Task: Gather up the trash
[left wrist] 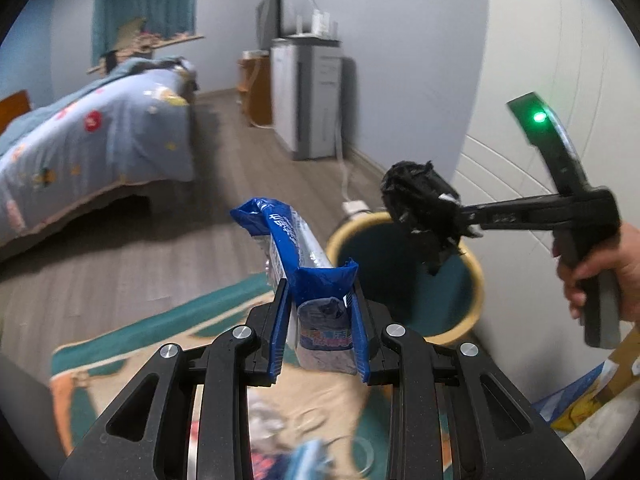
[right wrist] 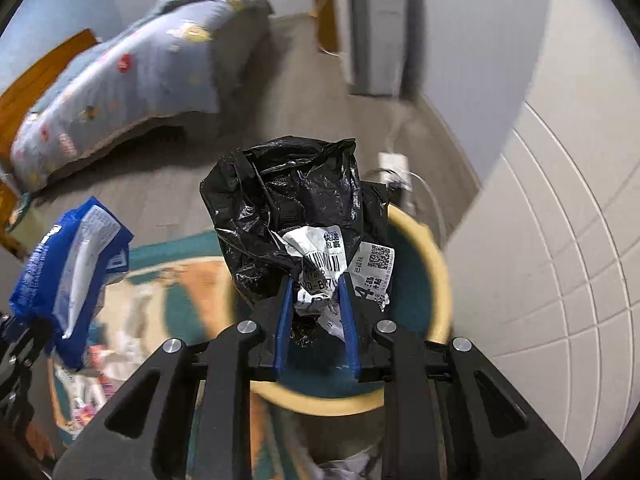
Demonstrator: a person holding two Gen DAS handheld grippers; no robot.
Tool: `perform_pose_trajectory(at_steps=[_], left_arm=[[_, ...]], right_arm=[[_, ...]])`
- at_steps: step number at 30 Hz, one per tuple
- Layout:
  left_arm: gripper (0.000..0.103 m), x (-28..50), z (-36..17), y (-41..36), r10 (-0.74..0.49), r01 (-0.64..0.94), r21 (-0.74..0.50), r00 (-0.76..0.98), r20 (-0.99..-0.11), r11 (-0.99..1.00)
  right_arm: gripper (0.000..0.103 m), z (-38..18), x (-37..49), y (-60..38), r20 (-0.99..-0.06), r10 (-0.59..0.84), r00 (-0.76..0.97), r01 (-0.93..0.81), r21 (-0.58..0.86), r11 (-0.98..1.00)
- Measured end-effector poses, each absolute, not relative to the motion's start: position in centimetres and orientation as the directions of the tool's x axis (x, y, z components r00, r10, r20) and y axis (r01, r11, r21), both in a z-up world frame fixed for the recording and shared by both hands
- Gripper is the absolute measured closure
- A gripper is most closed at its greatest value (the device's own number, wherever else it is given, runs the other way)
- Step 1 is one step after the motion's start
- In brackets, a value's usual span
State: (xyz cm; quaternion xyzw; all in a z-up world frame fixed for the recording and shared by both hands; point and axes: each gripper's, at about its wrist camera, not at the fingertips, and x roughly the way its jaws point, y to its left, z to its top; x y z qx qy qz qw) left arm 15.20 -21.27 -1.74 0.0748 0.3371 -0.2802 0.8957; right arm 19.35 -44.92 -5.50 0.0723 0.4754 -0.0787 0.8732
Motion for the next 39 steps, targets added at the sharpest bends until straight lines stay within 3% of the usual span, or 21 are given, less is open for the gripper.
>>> perform_pose_trajectory(at_steps=[5, 9, 10, 11, 12, 14, 15, 17, 19, 21, 26, 32, 37, 39], left_arm=[[0.072, 16.7, -3.2, -26.9, -0.520, 0.654, -0.052, 0.547, -0.656, 0.754], [0.068, 18.2, -4.1, -29.9, -0.559, 0.706, -0.044, 0.520, -0.646, 0.707], [0.060, 18.7, -4.5, -30.6, -0.559, 0.716, -0.036, 0.511, -0.653, 0.697], [0.043, 19.0, -5.0, -31.2, -0.552, 0.721, -0.033, 0.499, -0.668, 0.692], [0.037, 19.7, -5.5, -31.6, -0.544, 0.724, -0.028, 0.491, -0.681, 0.689], [0.034, 20.4, -5.6, -31.1, -0.528, 0.729, 0.000, 0.497, -0.689, 0.685], [0.030, 20.1, -5.4, -30.5, -0.530, 0.730, 0.001, 0.498, -0.687, 0.684], [0.017, 20.0, -4.8, -28.9, -0.549, 0.729, -0.010, 0.506, -0.666, 0.684], [0.012, 20.3, -4.2, -27.3, -0.538, 0.717, 0.009, 0.530, -0.656, 0.697], [0.009, 21.0, -3.3, -24.9, -0.498, 0.681, 0.036, 0.569, -0.655, 0.731], [0.005, 22.3, -3.0, -19.5, -0.494, 0.607, -0.039, 0.605, -0.624, 0.793], [0.005, 23.1, -4.7, -14.7, -0.382, 0.487, -0.005, 0.678, -0.628, 0.873], [0.005, 21.3, -2.5, -10.5, -0.341, 0.405, -0.021, 0.742, -0.577, 0.914], [0.005, 20.4, -0.3, -9.1, -0.306, 0.362, -0.008, 0.774, -0.554, 0.932]], right_arm=[[0.079, -8.1, 20.1, -48.0, -0.865, -0.071, 0.497, 0.289, 0.088, 0.953], [0.064, -9.2, 20.8, -49.1, -0.866, -0.083, 0.494, 0.335, 0.102, 0.937], [0.057, -9.4, 20.9, -49.4, -0.865, -0.081, 0.494, 0.348, 0.112, 0.931], [0.053, -9.6, 21.0, -49.6, -0.867, -0.079, 0.493, 0.361, 0.121, 0.925], [0.050, -9.9, 21.1, -49.6, -0.868, -0.074, 0.491, 0.363, 0.127, 0.923], [0.044, -10.2, 21.2, -49.4, -0.875, -0.090, 0.476, 0.371, 0.107, 0.922], [0.036, -10.3, 21.4, -49.2, -0.875, -0.093, 0.475, 0.376, 0.106, 0.921], [0.025, -10.2, 21.8, -48.6, -0.866, -0.088, 0.492, 0.385, 0.126, 0.914], [0.012, -10.0, 21.7, -47.8, -0.848, -0.101, 0.520, 0.391, 0.132, 0.911], [0.006, -10.0, 22.4, -46.7, -0.840, -0.119, 0.529, 0.404, 0.126, 0.906], [0.006, -9.7, 23.6, -43.8, -0.810, -0.130, 0.572, 0.435, 0.165, 0.885], [0.006, -9.2, 22.3, -38.8, -0.727, -0.249, 0.640, 0.356, -0.007, 0.934], [0.006, -8.0, 21.2, -35.4, -0.723, -0.156, 0.673, 0.184, -0.041, 0.982], [0.006, -7.1, 20.3, -34.3, -0.739, -0.052, 0.671, 0.107, 0.027, 0.994]])
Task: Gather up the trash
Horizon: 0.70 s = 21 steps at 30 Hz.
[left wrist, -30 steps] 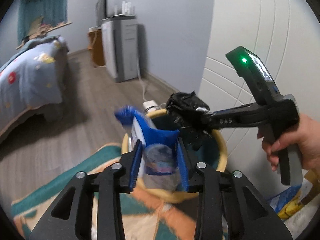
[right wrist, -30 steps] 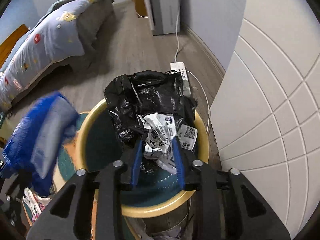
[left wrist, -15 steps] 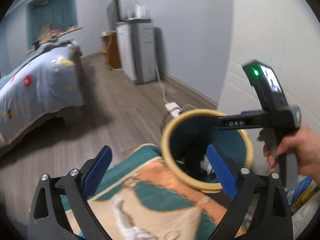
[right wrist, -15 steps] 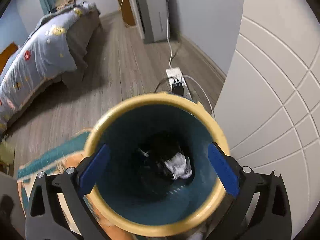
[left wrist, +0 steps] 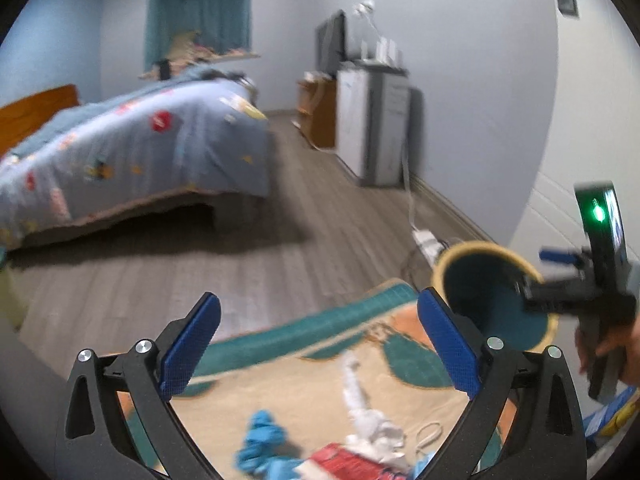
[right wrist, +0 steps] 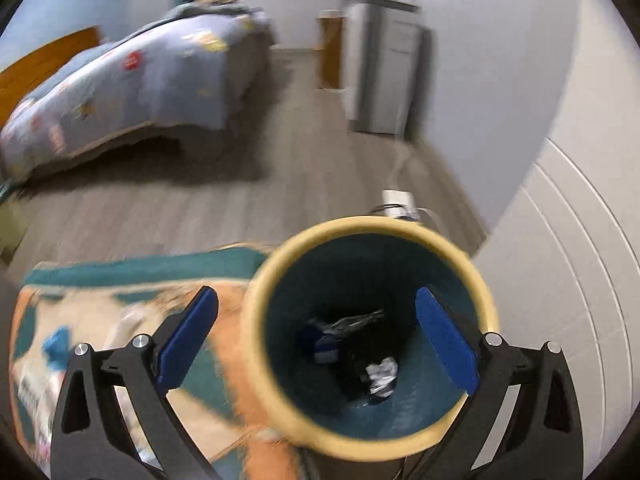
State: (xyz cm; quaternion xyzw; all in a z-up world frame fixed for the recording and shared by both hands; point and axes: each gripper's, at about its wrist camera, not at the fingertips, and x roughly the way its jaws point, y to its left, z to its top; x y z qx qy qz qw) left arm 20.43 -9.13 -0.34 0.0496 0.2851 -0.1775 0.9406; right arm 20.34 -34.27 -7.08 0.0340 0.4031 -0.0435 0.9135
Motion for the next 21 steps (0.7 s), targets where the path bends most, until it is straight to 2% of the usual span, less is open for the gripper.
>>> perform_pose_trajectory(at_steps=[2, 6, 10, 13, 16, 21], left_arm=[[0.005, 18.5, 2.5, -7.1, -0.263, 0.293, -0.028, 0.806, -0.531, 0.956], [0.005, 12.9, 4.8, -3.2, -0.251, 0.251, -0.068, 0.829, -0.500, 0.966], [0.005, 9.4, 3.2, -0.7, -0.087, 0.159, 0.065, 0.791, -0.605, 0.985], [0.005, 7.8, 1.8, 1.7, -0.023, 0.101, 0.085, 0.767, -0.641, 0.991], [0.005, 7.4, 0.7, 3.8, 0.021, 0.029, 0.060, 0.727, -0.686, 0.998], [0.005, 6.8, -0.4, 5.8, 0.027, -0.033, 0.005, 0.701, -0.713, 0.999]], right_arm=[[0.006, -6.2, 19.0, -33.5, -0.734, 0.039, 0.678, 0.046, 0.095, 0.994], [0.006, -5.5, 17.6, -30.8, -0.773, 0.085, 0.628, -0.051, 0.068, 0.996], [0.006, -5.5, 15.5, -28.2, -0.787, 0.102, 0.608, -0.107, 0.046, 0.993], [0.006, -6.5, 14.8, -26.7, -0.820, 0.141, 0.554, -0.129, 0.083, 0.988], [0.006, -7.2, 13.7, -24.6, -0.826, 0.143, 0.545, -0.166, 0.060, 0.984], [0.006, -8.8, 13.6, -22.1, -0.846, 0.134, 0.517, -0.233, 0.011, 0.972]])
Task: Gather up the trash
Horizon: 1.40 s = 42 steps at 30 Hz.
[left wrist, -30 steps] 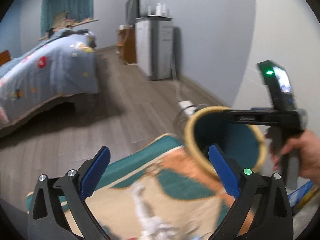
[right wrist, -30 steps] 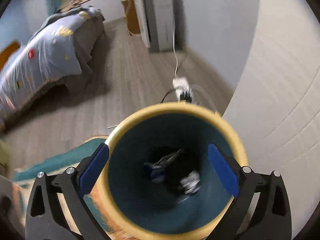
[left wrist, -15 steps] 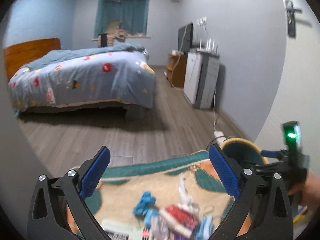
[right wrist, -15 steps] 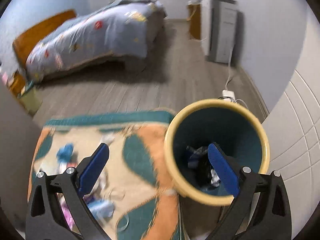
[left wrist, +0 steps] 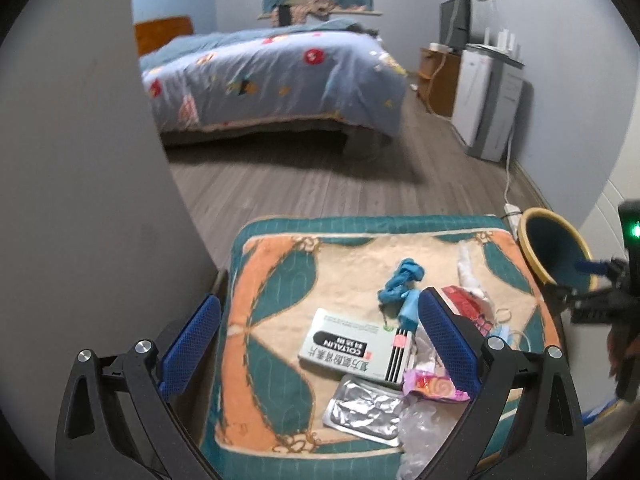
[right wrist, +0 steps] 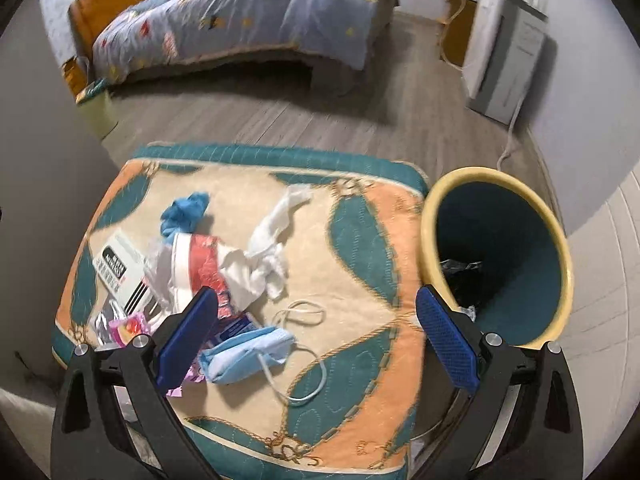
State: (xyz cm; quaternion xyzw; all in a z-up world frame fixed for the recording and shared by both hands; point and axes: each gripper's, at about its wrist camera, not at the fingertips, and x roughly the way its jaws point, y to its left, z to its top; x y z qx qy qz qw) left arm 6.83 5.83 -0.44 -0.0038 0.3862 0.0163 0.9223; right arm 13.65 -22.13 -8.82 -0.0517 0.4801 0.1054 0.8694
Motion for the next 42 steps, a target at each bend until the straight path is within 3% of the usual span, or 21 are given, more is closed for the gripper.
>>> perform_pose_trajectory(at_steps=[2, 8, 14, 20, 21, 22, 23, 25, 29, 34, 35, 36, 37, 38, 40, 42], left_arm=[[0.005, 6.8, -0.8, 6.2, 0.009, -0.034, -0.023, 0.719, -0.695, 0.999], [0.005, 8.3, -5.6, 6.2, 0.097, 0.001, 0.126, 0.629, -0.771, 0.992], [0.005, 9.4, -5.8, 5.9, 0.022, -0.004, 0.025, 0.625, -0.780, 1.000], [0.005, 10.4, -7.2, 3.0, -0.052, 0.087, 0.001, 0.598, -0.799, 0.996], [0.005, 10.5, -7.6, 2.6, -0.056, 0.098, 0.004, 0.592, -0.804, 0.995], [0.006, 10.7, -8.0, 2.0, -0.063, 0.118, 0.007, 0.581, -0.811, 0.993], [0.007, 10.9, -8.3, 1.6, -0.068, 0.135, 0.012, 0.575, -0.815, 0.991], [0.009, 11.2, -9.1, 0.7, -0.092, 0.169, 0.003, 0.554, -0.827, 0.986], [0.025, 12.2, -10.9, -0.9, -0.175, 0.210, -0.080, 0.492, -0.853, 0.975], [0.035, 13.4, -13.7, -3.8, -0.171, 0.269, -0.054, 0.434, -0.884, 0.962], [0.039, 13.7, -14.4, -4.2, -0.172, 0.272, -0.058, 0.414, -0.894, 0.961], [0.044, 13.8, -14.8, -4.4, -0.173, 0.273, -0.063, 0.401, -0.899, 0.960], [0.058, 13.9, -15.4, -4.5, -0.172, 0.276, -0.065, 0.384, -0.907, 0.959], [0.078, 14.0, -15.7, -4.7, -0.171, 0.285, -0.063, 0.373, -0.912, 0.957], [0.092, 13.8, -15.8, -4.8, -0.177, 0.309, -0.061, 0.365, -0.914, 0.949], [0.096, 13.8, -15.3, -4.7, -0.189, 0.312, -0.068, 0.378, -0.906, 0.948]], right_arm=[[0.006, -9.4, 13.7, -21.3, -0.853, 0.137, 0.503, -0.254, 0.006, 0.967], [0.006, -10.4, 13.6, -19.4, -0.866, 0.147, 0.478, -0.331, -0.022, 0.943], [0.007, -11.3, 14.4, -18.5, -0.865, 0.192, 0.464, -0.339, 0.027, 0.940], [0.041, -14.2, 16.2, -17.2, -0.890, 0.236, 0.391, -0.353, 0.092, 0.931], [0.053, -14.8, 16.4, -17.0, -0.898, 0.231, 0.374, -0.368, 0.085, 0.926], [0.074, -15.2, 16.5, -16.8, -0.904, 0.232, 0.360, -0.377, 0.087, 0.922], [0.085, -15.5, 16.6, -16.8, -0.909, 0.234, 0.345, -0.383, 0.091, 0.919], [0.087, -15.1, 16.6, -17.2, -0.902, 0.240, 0.359, -0.374, 0.097, 0.922], [0.088, -13.5, 16.7, -18.2, -0.884, 0.265, 0.386, -0.355, 0.122, 0.927], [0.088, -12.2, 16.8, -19.4, -0.874, 0.252, 0.417, -0.338, 0.108, 0.935], [0.090, -12.1, 16.8, -19.6, -0.872, 0.257, 0.418, -0.335, 0.115, 0.935], [0.103, -12.0, 16.8, -19.7, -0.872, 0.259, 0.415, -0.335, 0.118, 0.935], [0.103, -12.0, 16.8, -19.9, -0.872, 0.262, 0.413, -0.336, 0.121, 0.934], [0.103, -12.1, 16.8, -19.9, -0.874, 0.264, 0.409, -0.343, 0.121, 0.931], [0.103, -12.3, 16.6, -19.7, -0.878, 0.250, 0.409, -0.364, 0.094, 0.927], [0.103, -12.3, 16.7, -19.8, -0.878, 0.255, 0.405, -0.364, 0.101, 0.926]])
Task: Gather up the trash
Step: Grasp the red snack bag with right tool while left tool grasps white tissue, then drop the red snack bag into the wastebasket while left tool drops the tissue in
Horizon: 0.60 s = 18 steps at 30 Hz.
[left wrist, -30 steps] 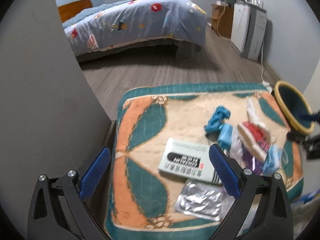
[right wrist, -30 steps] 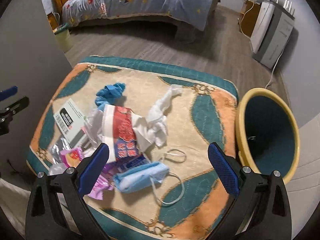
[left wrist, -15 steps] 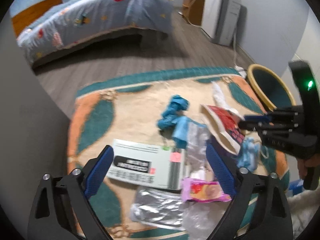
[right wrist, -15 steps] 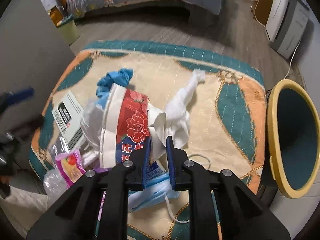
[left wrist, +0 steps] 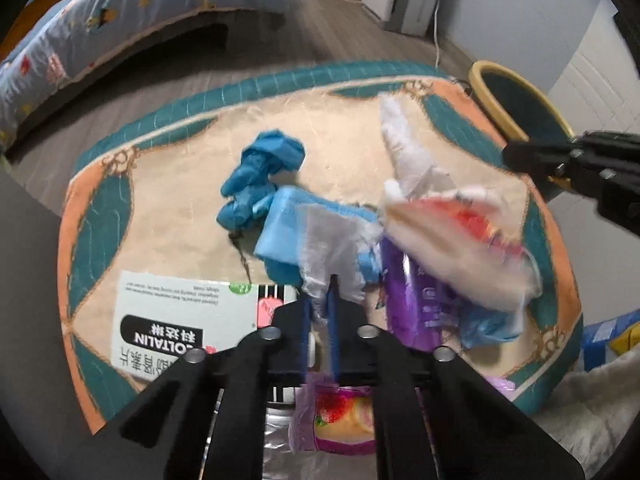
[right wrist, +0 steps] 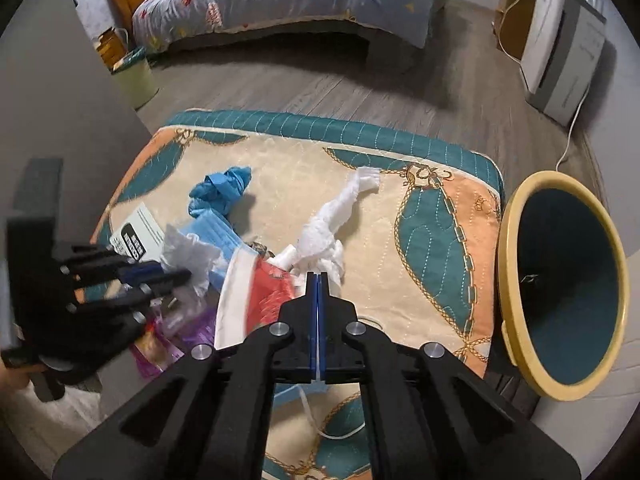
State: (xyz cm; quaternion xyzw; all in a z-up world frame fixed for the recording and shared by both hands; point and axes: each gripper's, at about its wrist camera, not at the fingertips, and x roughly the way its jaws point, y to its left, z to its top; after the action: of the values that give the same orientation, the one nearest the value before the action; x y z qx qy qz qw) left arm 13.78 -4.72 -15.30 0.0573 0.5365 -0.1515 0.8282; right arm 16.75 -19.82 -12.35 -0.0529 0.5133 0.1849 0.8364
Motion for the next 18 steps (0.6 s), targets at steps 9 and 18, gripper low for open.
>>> perform_pose_trajectory(at_steps=[9, 18], left_arm=[[0.097, 13.2, -10.6, -3.6, -0.208, 0.282, -0.066, 0.513, -0.833, 0.957], [0.097, 13.1, -7.8, -3.1, -0.247, 0.276, -0.103, 0.562, -0.789, 0.956]], right_arm=[[0.055, -13.8, 16.7, -19.3, -0.898, 0.269, 0.349, -0.350, 0.141, 0.926], [0.091, -15.2, 17.0, -19.4, -0.924, 0.236, 0.300, -0.356, 0.121, 0.927]])
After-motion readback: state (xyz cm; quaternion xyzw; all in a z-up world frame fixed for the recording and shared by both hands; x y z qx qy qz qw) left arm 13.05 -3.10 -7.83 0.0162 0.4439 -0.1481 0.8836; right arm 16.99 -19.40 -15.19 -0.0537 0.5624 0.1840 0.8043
